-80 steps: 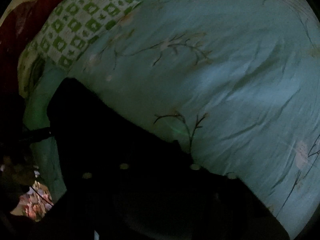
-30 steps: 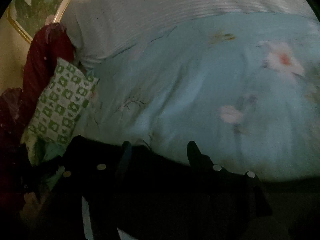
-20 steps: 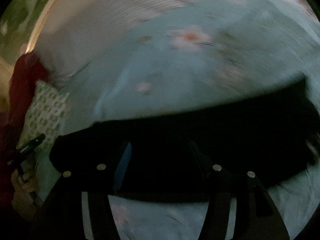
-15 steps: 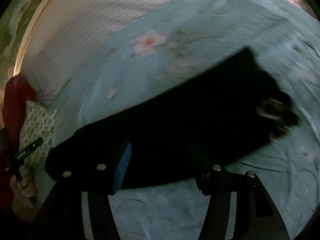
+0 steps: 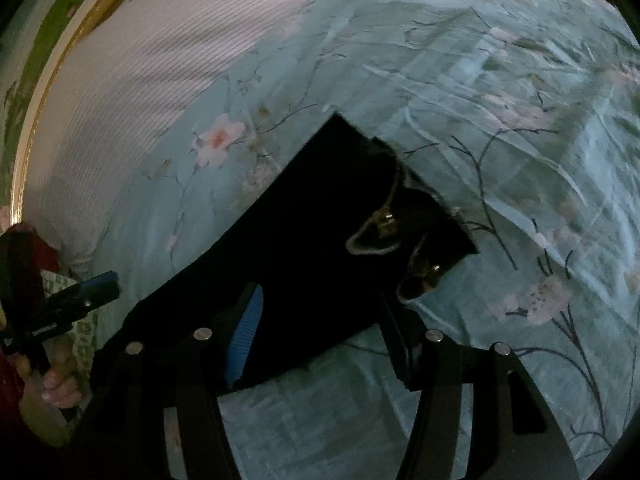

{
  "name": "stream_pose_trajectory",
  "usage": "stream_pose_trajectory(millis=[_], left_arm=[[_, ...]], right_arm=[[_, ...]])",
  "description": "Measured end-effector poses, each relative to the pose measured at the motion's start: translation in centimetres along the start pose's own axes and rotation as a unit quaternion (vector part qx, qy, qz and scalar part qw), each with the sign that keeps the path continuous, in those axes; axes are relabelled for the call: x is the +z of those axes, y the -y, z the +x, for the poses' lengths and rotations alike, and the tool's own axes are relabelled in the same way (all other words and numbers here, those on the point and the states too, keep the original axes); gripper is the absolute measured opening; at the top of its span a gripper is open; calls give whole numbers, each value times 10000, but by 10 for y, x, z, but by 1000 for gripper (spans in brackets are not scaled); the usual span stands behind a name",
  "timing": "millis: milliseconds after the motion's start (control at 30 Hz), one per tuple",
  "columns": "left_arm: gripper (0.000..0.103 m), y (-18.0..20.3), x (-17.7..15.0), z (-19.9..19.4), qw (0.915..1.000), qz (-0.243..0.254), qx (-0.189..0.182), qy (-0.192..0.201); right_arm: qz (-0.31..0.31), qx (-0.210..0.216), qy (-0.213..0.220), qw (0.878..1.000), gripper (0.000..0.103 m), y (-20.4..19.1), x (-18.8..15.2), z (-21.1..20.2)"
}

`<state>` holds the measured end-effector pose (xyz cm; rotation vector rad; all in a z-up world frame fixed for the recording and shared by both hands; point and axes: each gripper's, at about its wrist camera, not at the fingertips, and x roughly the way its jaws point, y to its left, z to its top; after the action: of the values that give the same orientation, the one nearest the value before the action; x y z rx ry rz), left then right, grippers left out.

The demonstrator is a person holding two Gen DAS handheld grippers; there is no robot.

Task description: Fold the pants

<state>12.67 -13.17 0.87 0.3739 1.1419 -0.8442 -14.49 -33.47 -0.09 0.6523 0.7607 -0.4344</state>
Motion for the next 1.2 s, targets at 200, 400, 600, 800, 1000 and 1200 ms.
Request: stream_pose_trajectory(millis=[200,400,600,800,1000,1200], left_arm=[[65,40,42,61,9975,404,-357,-448],[61,74,67,109,9917,695,-691,-828],[5,99,70,121,9876,1022,-738,-930],[4,120,73,105,9845,1347,-828,-754],[10,125,69,129,9826,1385,-584,-1094],[30,125,80,128,9814,1374,-769,-1100]], right_arm=[[197,260,143,9994,58,12,6,-2],[476,399,251,9978,30,26,18,2],[440,613,305,9967,6,33,16,-9],[308,810,448,9952,6,30,22,-40],[506,506,-26,9974,10,43,19,-17],[518,294,33,9982,18,48,13,-34]])
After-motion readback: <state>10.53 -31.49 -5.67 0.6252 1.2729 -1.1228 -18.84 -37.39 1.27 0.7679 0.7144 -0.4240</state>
